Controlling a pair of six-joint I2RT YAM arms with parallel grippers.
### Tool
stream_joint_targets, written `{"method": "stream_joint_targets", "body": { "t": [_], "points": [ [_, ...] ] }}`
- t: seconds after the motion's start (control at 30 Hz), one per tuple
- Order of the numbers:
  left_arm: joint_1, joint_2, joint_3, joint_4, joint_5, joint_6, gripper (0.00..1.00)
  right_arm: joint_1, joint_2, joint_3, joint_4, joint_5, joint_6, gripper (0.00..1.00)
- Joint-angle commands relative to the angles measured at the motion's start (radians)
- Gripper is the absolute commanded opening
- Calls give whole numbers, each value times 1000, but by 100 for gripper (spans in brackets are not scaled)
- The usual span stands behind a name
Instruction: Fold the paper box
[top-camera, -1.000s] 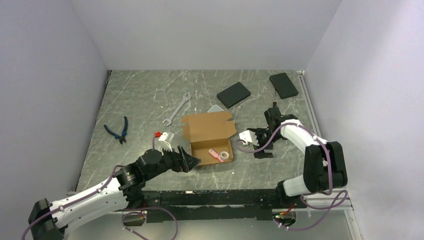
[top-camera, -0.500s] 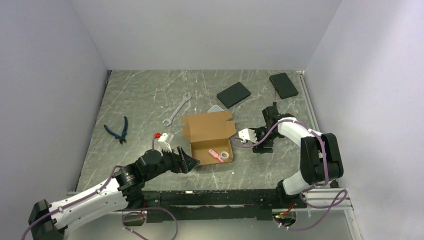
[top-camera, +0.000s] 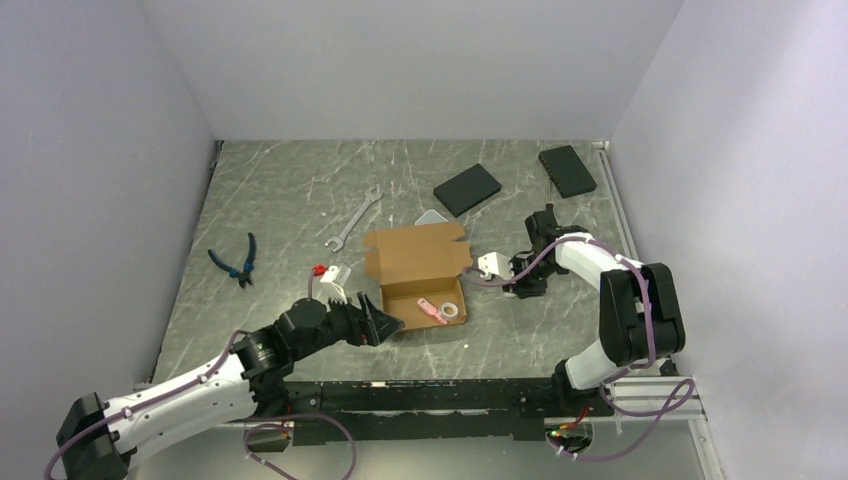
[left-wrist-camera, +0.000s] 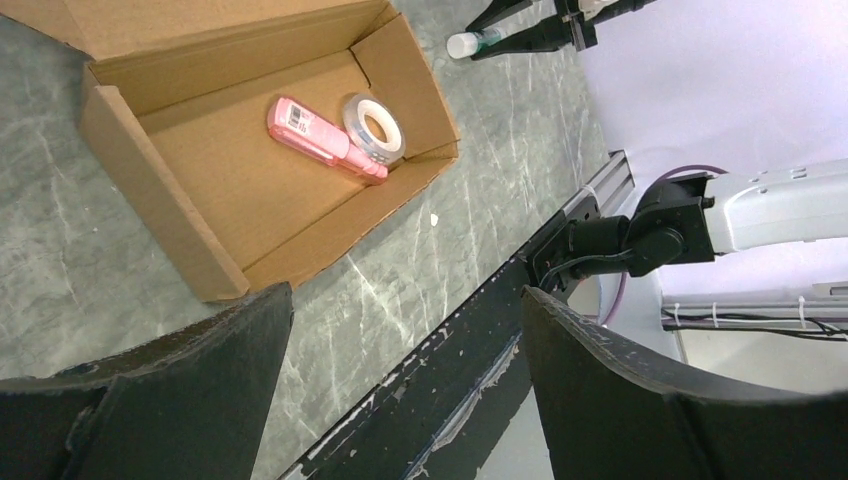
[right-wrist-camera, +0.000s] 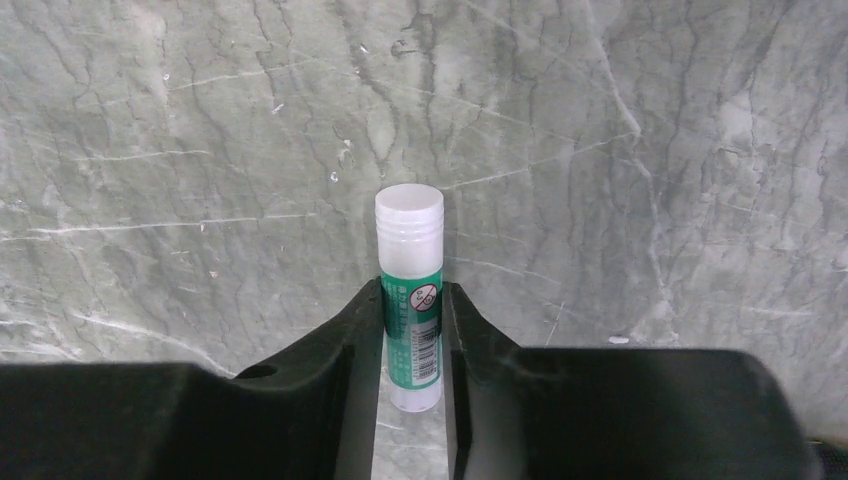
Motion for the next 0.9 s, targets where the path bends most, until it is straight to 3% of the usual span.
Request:
{"method": "stream_joint_targets", "body": {
  "t": [0.0,0.2,0.57,0.87],
  "points": [
    [3,7,-11,78,40,-30,88,-10,15,9,-2,-24,18,22],
    [3,6,-26,145,60,-15,88,-12,28,58,-65,-92,117,0],
    [2,148,-7,357,77,37,88,-12,-69,165,-205,-328,328,0],
    [-48,322,53,555,-5,88,88,-10,-18,261,-377,-712,367,0]
  ]
}}
